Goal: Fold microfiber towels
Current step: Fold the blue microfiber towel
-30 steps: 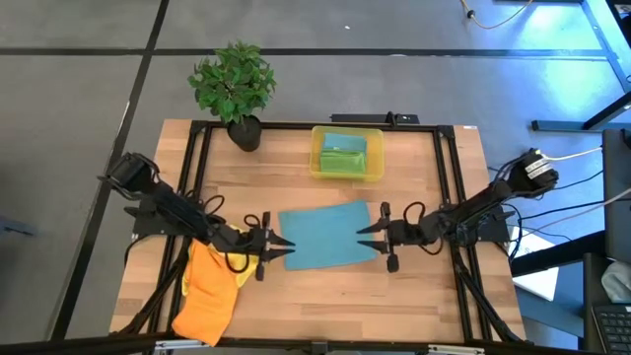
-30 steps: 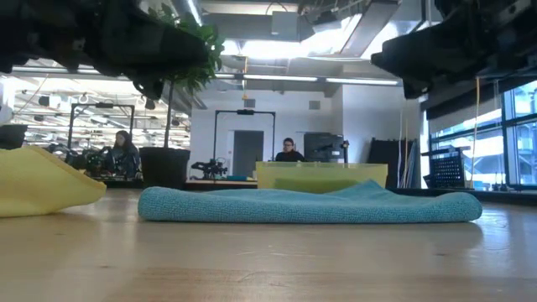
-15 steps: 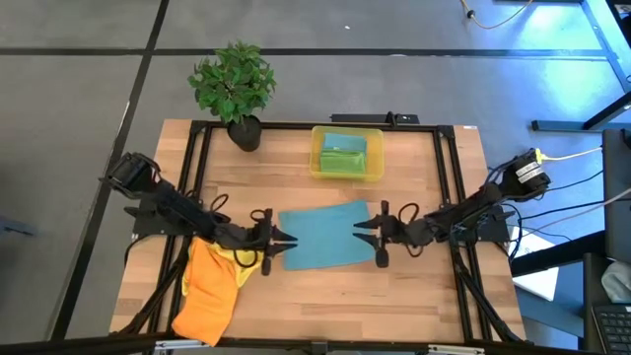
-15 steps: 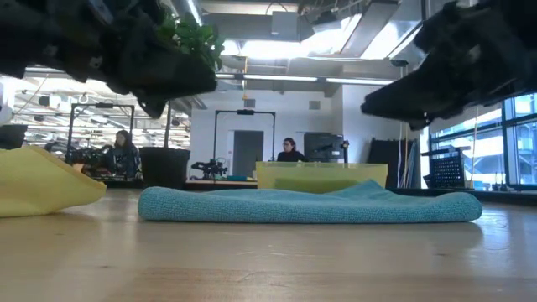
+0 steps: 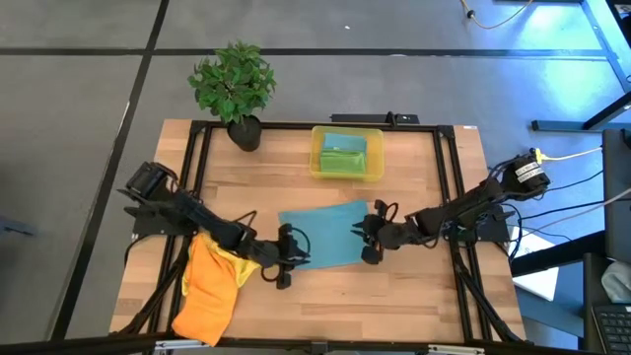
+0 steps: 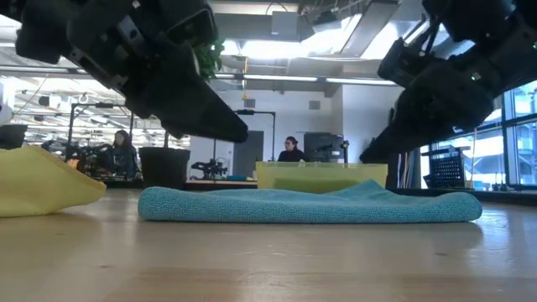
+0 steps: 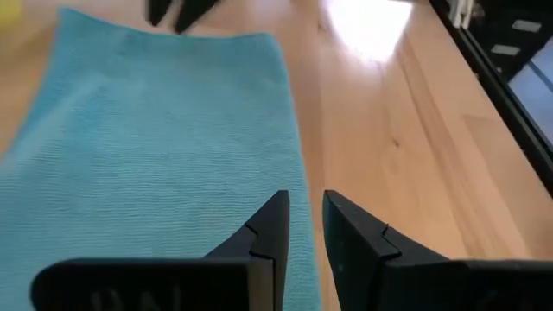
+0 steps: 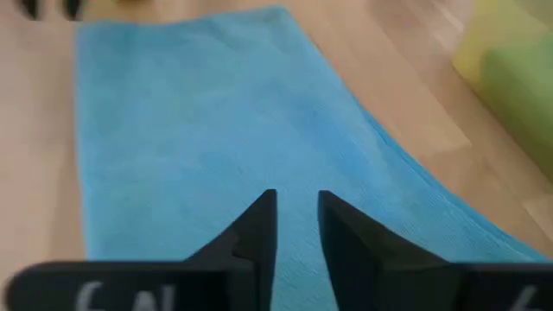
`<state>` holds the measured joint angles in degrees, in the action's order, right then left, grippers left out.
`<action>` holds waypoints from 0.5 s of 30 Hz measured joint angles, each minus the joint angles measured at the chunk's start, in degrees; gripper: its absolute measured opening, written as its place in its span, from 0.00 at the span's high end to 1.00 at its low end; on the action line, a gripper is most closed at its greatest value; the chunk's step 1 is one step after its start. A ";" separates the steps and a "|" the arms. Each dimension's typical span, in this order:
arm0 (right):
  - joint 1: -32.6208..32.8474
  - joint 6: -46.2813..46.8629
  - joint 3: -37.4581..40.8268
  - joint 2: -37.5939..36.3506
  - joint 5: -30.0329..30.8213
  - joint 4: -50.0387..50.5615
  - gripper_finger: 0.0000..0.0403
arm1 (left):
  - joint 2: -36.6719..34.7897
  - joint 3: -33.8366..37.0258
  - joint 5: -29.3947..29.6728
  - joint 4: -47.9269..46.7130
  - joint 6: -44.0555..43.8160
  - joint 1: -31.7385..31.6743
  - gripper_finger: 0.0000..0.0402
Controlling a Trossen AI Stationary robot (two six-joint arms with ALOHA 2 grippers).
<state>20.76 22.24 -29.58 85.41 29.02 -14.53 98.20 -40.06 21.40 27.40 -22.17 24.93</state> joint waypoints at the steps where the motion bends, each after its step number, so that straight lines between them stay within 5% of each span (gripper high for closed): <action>1: -0.42 -0.10 -0.02 0.00 -1.47 0.43 0.82 | 0.84 -0.58 -0.58 0.02 -0.01 -0.04 0.84; 5: -1.72 -1.52 -0.04 0.00 -9.91 1.01 0.94 | 3.61 -2.23 -1.39 0.02 -0.01 -0.25 0.84; 15: -8.86 1.10 -0.04 0.00 -2.55 8.60 0.99 | 5.78 -3.10 -4.84 -8.36 -8.04 -1.81 0.84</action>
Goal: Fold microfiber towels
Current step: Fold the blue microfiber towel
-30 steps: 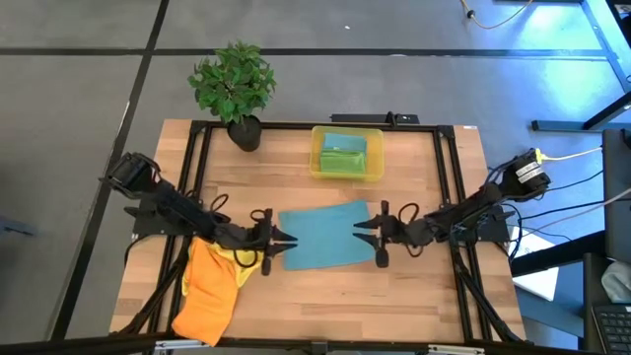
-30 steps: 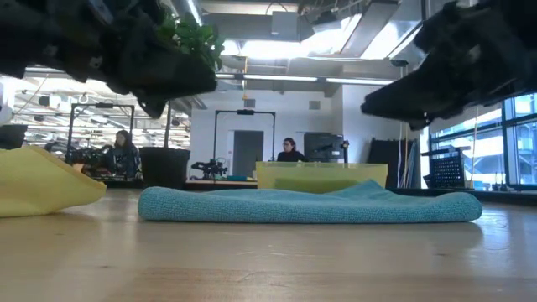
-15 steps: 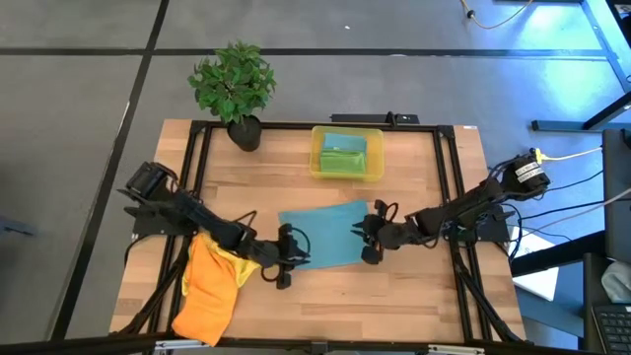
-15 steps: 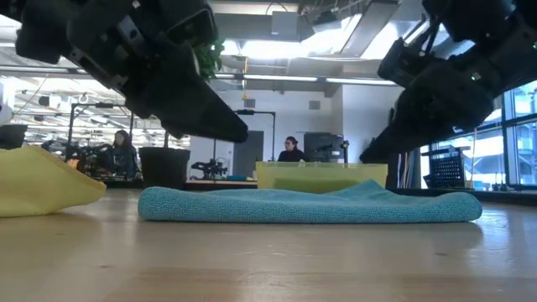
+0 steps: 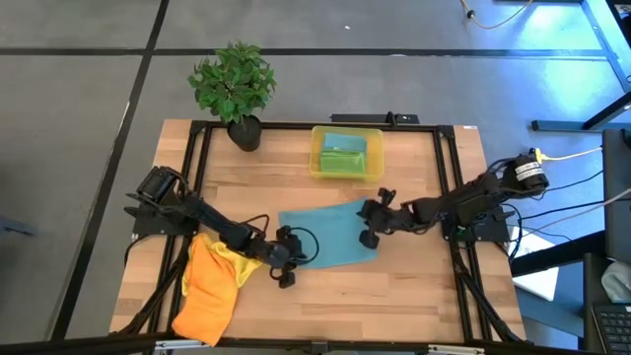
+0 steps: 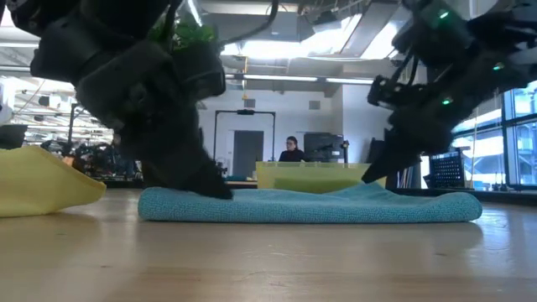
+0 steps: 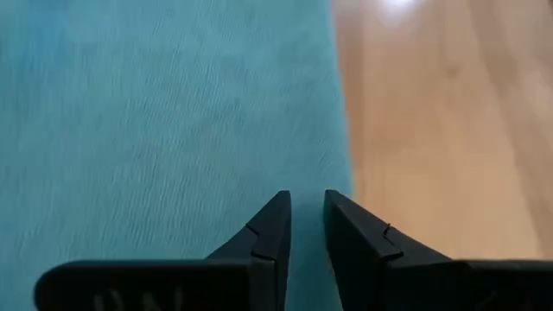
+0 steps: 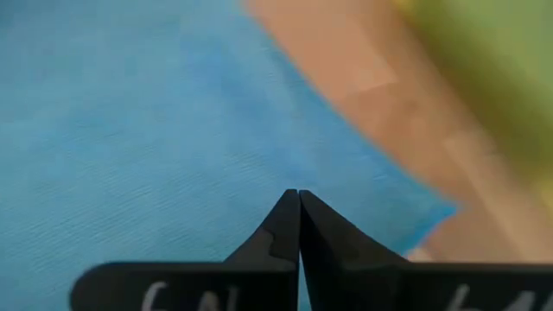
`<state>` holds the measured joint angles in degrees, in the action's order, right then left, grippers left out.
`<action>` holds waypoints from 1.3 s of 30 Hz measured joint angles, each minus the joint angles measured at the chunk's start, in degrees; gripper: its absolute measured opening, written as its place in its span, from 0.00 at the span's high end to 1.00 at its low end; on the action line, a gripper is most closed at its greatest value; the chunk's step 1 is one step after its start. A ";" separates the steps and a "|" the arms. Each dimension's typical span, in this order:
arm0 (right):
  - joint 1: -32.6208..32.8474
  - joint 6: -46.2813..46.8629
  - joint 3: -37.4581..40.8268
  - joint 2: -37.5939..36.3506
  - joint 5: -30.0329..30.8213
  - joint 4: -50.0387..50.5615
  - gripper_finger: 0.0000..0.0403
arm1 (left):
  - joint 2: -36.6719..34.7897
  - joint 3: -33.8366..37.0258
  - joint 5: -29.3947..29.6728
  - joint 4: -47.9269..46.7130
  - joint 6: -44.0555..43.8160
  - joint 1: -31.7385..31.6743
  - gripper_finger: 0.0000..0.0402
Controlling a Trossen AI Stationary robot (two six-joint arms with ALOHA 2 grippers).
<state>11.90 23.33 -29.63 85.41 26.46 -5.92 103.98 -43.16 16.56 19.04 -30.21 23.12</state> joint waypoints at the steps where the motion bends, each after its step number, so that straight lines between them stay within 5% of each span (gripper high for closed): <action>1: -1.12 -0.50 0.00 0.00 0.08 -0.06 0.99 | 0.00 0.00 -0.02 -0.87 -0.85 -0.01 0.84; 23: -7.35 0.41 -0.24 6.82 -3.49 -1.08 0.99 | -0.42 -0.26 -3.05 -8.16 -5.64 -0.47 0.84; 39: 1.28 9.71 -0.27 4.39 -5.68 9.27 0.99 | -4.03 -0.01 -3.84 -16.74 0.77 -2.89 0.87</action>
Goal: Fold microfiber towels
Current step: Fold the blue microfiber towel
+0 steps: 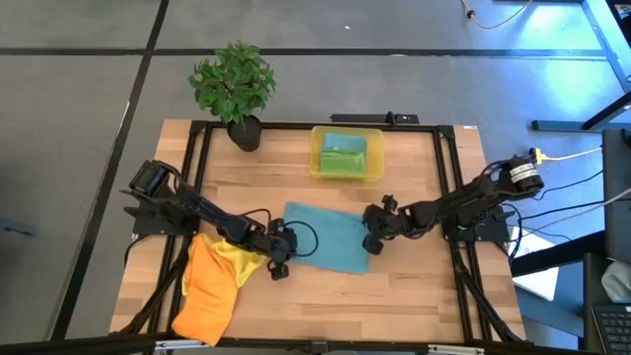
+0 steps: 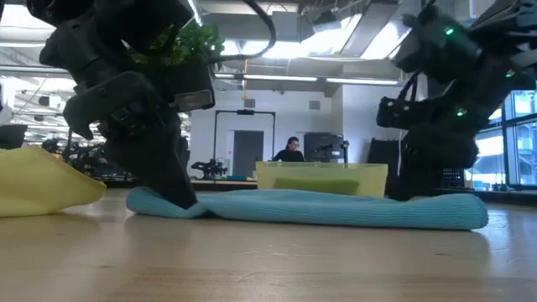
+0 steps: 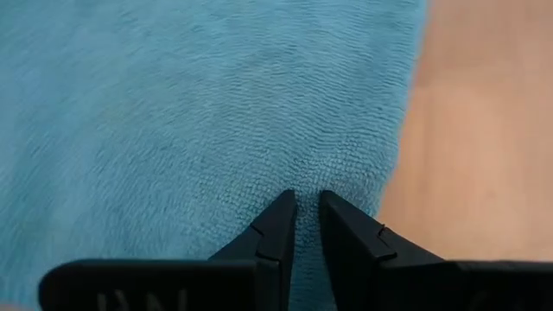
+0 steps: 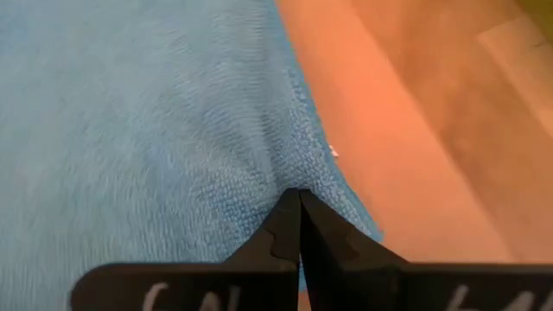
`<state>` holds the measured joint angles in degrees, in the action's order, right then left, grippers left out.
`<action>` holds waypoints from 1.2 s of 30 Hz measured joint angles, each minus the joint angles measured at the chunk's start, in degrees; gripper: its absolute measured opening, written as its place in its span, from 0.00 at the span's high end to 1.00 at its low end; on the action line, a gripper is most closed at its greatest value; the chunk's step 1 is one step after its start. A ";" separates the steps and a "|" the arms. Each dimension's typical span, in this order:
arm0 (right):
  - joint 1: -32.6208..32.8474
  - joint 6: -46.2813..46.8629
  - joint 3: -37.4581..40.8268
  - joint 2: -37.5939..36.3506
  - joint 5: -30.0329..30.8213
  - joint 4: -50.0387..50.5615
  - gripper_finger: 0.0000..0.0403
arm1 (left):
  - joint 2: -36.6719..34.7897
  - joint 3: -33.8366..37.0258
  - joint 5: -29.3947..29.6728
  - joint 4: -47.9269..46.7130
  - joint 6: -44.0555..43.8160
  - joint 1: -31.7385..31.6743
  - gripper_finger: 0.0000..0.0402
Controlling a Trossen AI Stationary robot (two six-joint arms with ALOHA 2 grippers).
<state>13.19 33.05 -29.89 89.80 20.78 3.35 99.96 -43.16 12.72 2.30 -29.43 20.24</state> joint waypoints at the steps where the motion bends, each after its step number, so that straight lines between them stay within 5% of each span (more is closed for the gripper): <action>1: 0.92 0.80 -0.02 0.00 -0.02 0.03 0.99 | -0.48 0.04 0.09 -1.02 0.01 -0.34 0.87; 12: 9.77 4.42 -4.47 0.43 -4.59 3.63 0.99 | -2.88 0.08 0.87 -7.64 4.17 -5.72 0.87; 22: 15.29 10.26 -8.72 0.56 -5.62 12.17 0.99 | -2.97 -0.30 -2.78 -8.01 28.47 -7.00 0.88; 36: 19.17 13.59 -8.85 0.38 -6.11 13.12 0.99 | -2.73 -8.29 -4.69 -18.74 31.07 -7.09 0.85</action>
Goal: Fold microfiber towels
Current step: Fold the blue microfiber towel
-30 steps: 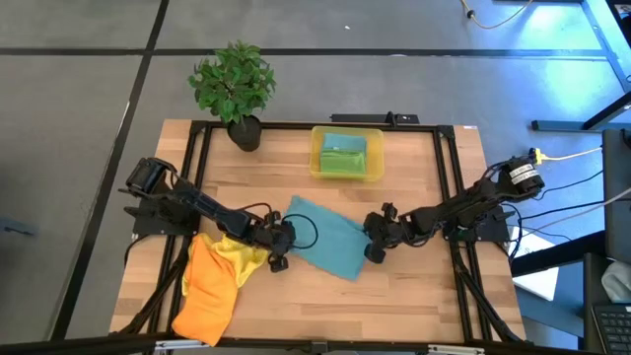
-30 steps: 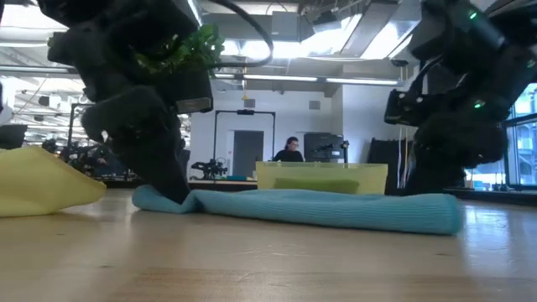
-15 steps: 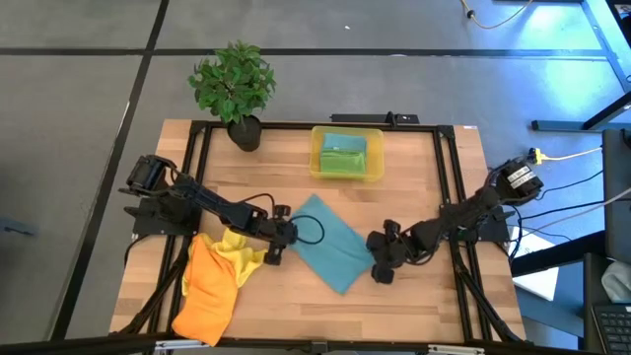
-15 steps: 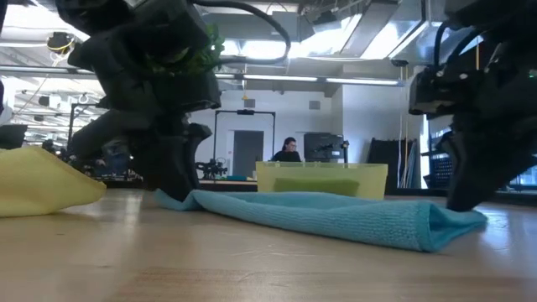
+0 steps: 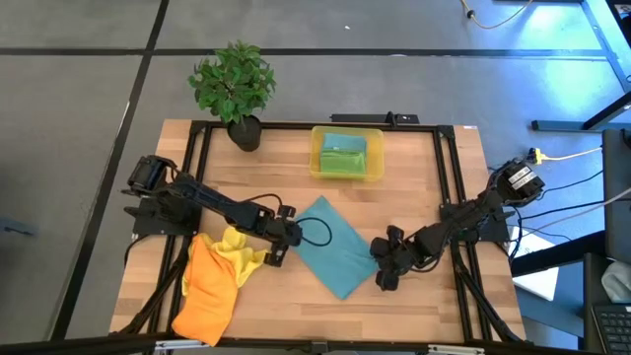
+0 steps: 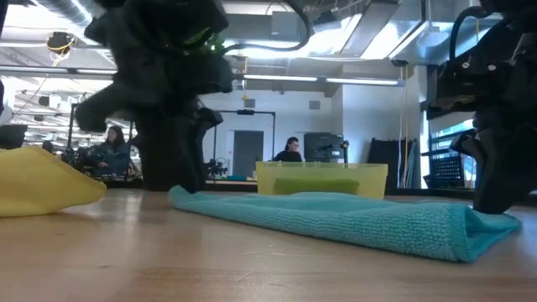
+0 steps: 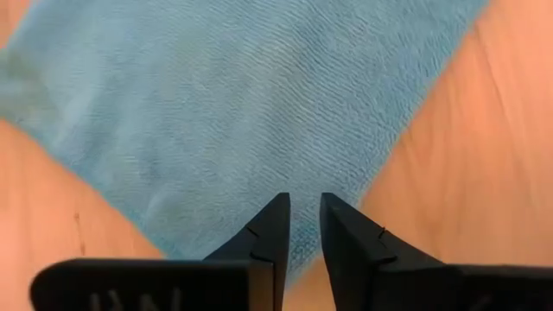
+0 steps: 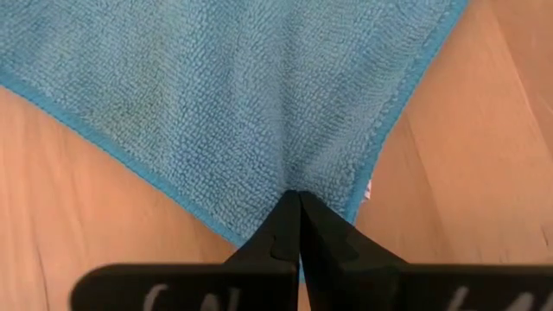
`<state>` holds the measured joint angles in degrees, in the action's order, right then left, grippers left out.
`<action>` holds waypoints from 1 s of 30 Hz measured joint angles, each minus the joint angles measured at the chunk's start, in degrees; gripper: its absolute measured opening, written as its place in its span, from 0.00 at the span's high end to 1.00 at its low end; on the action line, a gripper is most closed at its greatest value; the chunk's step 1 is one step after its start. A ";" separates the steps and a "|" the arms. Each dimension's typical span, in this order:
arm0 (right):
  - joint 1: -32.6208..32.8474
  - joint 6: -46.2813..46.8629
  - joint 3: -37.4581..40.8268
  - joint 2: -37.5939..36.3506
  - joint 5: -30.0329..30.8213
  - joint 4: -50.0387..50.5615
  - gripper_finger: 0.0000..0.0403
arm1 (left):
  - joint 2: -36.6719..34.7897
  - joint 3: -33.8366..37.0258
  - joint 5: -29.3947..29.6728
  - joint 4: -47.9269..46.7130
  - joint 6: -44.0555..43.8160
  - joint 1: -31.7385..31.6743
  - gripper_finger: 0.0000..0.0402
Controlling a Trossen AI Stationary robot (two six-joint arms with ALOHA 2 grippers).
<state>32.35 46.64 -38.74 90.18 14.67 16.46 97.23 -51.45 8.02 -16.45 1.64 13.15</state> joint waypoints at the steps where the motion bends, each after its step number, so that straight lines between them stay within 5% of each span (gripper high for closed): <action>1: 0.00 0.14 0.00 0.00 0.00 0.00 0.99 | 0.00 -1.02 0.00 -1.52 -1.15 0.00 0.85; 10: 0.88 1.13 -0.02 -0.03 0.22 0.20 0.99 | -0.12 -5.53 2.72 -8.58 -11.45 3.05 0.85; 30: 1.98 4.32 -0.13 -0.11 -3.21 -0.16 0.99 | -0.13 0.87 8.73 -8.52 -11.55 -2.13 0.85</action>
<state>34.33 50.96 -38.87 90.06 11.46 16.31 97.10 -50.58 16.75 -24.97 -9.92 11.02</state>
